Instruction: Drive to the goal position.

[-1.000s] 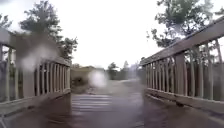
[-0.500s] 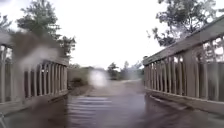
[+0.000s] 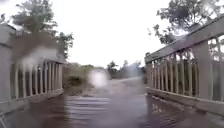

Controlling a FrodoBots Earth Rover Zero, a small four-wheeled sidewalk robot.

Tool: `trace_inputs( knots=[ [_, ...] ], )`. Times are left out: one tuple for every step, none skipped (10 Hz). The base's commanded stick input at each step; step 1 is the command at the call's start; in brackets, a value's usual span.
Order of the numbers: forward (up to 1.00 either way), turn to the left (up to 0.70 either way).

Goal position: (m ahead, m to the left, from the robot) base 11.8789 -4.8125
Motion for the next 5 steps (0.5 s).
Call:
trace_inputs(
  knots=[
    [0.45, 0.0],
    [0.45, 0.0],
    [0.45, 0.0],
    [0.45, 0.0],
    [0.45, 0.0]
  ],
)
